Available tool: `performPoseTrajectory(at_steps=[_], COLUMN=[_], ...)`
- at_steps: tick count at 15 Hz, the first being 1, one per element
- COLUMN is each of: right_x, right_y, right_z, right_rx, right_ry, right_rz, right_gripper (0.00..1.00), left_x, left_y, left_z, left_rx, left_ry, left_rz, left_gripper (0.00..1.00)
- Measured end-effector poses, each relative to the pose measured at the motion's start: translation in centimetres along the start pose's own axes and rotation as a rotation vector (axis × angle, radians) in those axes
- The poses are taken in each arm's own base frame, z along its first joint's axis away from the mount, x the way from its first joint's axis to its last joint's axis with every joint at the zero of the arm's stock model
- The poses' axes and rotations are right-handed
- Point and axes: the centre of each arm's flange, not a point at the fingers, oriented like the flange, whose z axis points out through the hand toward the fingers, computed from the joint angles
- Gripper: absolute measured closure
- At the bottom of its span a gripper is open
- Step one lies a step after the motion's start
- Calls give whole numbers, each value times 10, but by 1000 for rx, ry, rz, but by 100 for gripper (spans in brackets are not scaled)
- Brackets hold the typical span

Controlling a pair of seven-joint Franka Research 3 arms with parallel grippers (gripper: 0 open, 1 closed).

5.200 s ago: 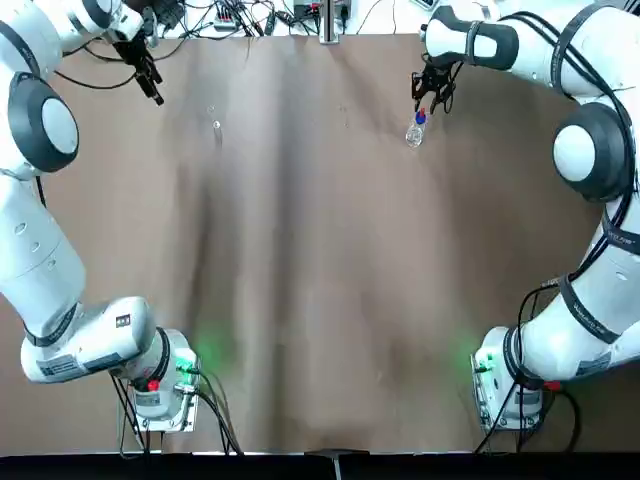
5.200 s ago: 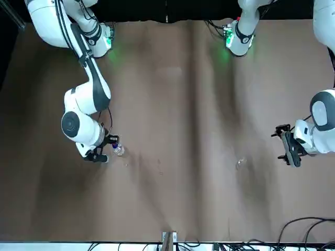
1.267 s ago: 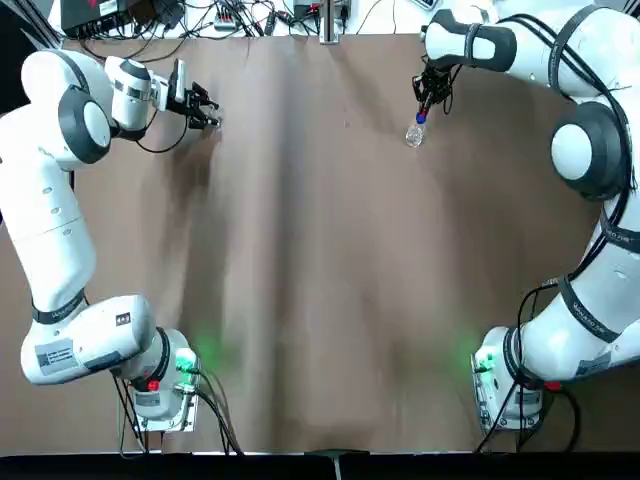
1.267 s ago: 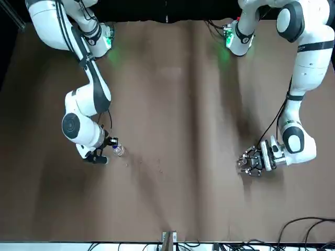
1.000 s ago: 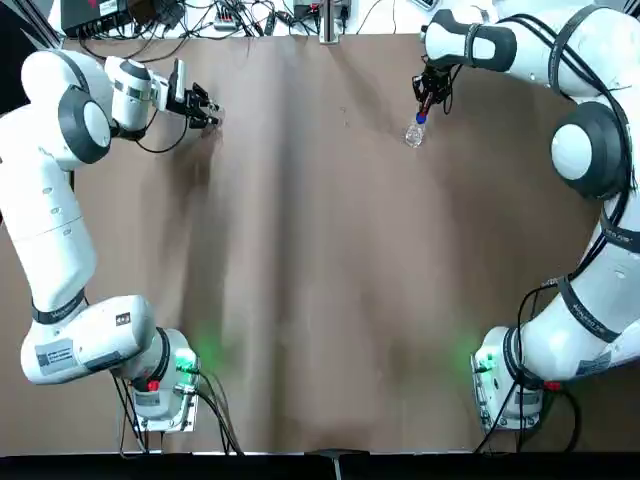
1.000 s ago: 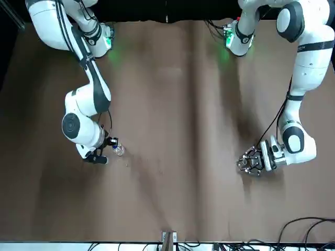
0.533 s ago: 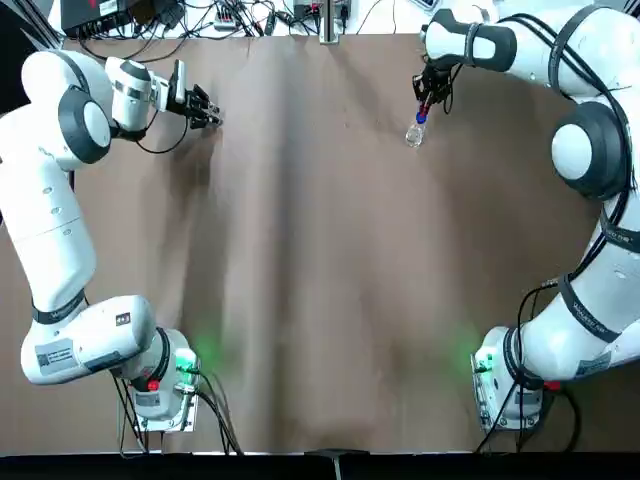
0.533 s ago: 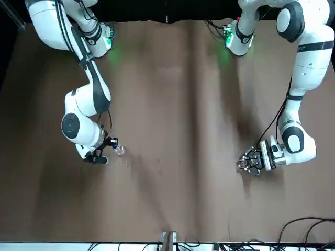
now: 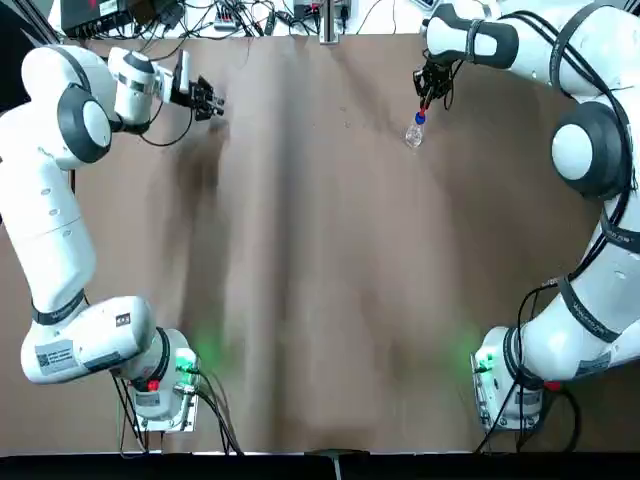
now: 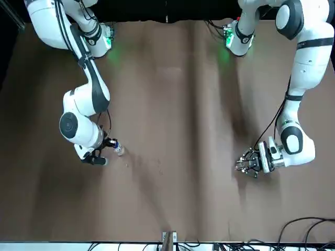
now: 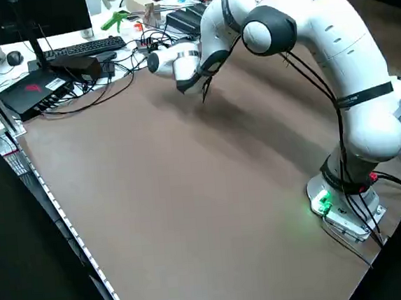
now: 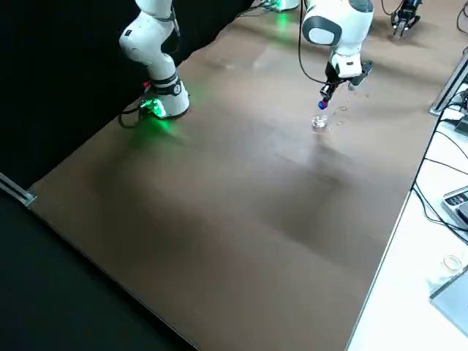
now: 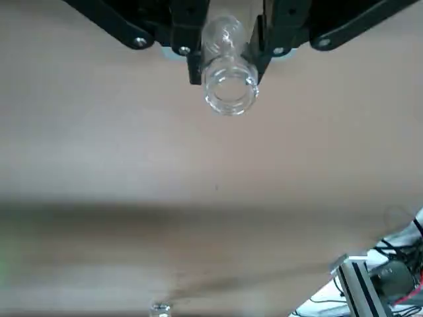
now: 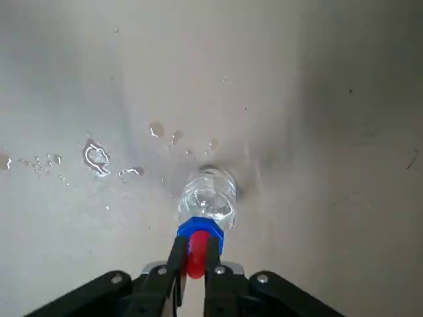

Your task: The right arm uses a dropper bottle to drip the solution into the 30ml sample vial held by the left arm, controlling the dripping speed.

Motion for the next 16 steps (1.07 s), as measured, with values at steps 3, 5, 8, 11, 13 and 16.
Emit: performPoseTrajectory(at_steps=[3,5,8,11,13,16], right_x=[-1,-1,-2,-4,-6,-8], right_y=[0,0,0,-2,-2,-3], right_z=[0,1,-4,-15,-20,-26], right_rx=[-2,-4,-3,1,-2,-3], right_ry=[-6,-10,-7,5,-3,-4], right_rz=[0,0,-1,-3,5,6], right_gripper=[86,85,86,86,86,86], left_x=[54,88,129,170,204,252], left_y=[-6,-5,-1,6,14,31], left_z=[16,33,59,87,108,145], left_rx=[-35,-69,-97,-113,-128,-133], left_ry=[-20,-40,-53,-70,-108,-187], left_rz=[18,25,26,12,11,9], left_gripper=[68,68,68,68,68,68])
